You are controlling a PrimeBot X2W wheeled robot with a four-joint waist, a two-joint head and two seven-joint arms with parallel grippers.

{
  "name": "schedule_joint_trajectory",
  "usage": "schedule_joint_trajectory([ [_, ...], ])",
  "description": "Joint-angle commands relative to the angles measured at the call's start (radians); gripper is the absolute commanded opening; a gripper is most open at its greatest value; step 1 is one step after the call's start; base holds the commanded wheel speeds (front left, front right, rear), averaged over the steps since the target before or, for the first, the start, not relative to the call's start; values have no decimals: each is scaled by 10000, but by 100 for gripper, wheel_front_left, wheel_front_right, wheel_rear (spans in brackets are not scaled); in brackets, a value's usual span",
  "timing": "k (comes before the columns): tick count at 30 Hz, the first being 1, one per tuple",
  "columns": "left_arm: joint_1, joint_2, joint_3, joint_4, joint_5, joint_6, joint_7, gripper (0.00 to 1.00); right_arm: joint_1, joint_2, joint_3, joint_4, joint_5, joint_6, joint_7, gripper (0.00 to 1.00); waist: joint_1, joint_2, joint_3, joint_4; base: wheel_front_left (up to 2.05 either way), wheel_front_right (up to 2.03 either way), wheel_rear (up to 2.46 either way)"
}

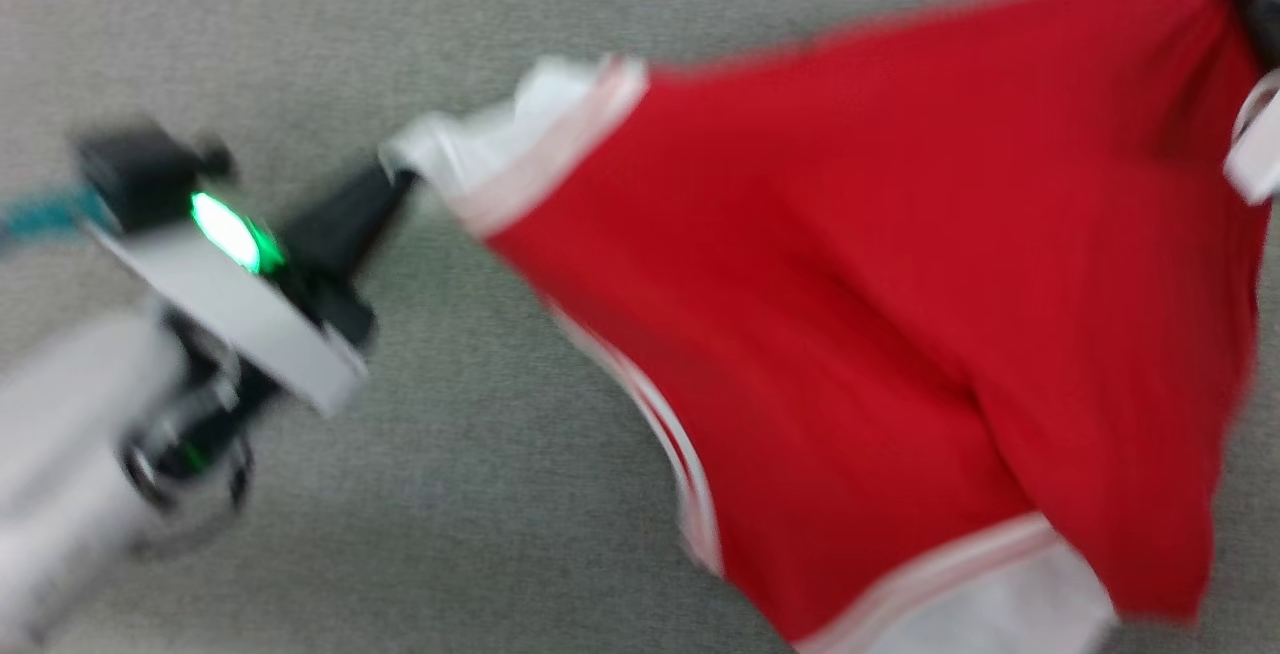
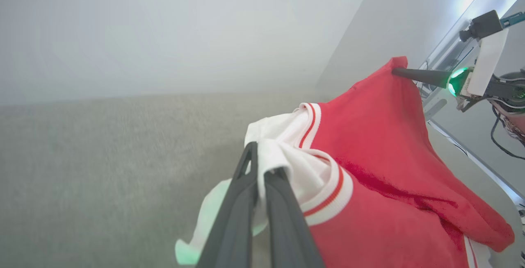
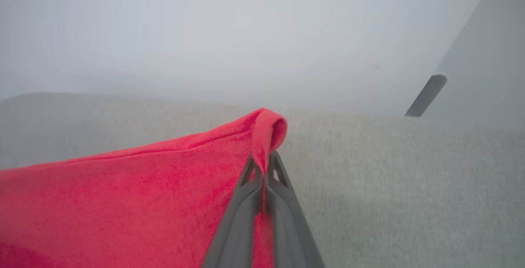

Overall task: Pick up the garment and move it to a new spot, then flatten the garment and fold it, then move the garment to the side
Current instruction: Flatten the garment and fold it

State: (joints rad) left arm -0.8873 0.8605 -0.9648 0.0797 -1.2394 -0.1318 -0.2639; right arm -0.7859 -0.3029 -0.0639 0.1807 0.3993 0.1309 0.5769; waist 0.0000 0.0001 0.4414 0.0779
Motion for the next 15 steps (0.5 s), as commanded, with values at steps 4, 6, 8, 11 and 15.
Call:
schedule_joint_trajectory([
  [4, -1855, -89, 307, 795, -749, 25, 184, 0, -1345, 410, -823, 370, -549, -3, -648, 0, 0, -1, 238, -373, 0, 0, 0],
  [6, -2760, -230, 462, 1389, -1085, 25, 397, 0, -2018, 617, -1137, 589, -840, -3, -930, 0, 0, -1, 385, -498, 0, 0, 0],
  [8, -3694, -407, 604, 2053, -1249, 25, 590, 0, -2745, 802, -1502, 847, -1097, -6, -1204, 0, 0, -1, 553, -615, 0, 0, 0],
  [11, -5055, -658, 748, 3114, -1434, 27, 960, 0, -3827, 1093, -1962, 1350, -1479, -8, -1544, 0, 0, -1, 838, -757, 0, 0, 0],
  [15, -6858, -974, 1034, 4658, -1620, 30, 1355, 0, -5384, 1282, -2195, 2054, -2067, -11, -2119, 0, 0, -1, 1216, -998, 0, 0, 0],
])
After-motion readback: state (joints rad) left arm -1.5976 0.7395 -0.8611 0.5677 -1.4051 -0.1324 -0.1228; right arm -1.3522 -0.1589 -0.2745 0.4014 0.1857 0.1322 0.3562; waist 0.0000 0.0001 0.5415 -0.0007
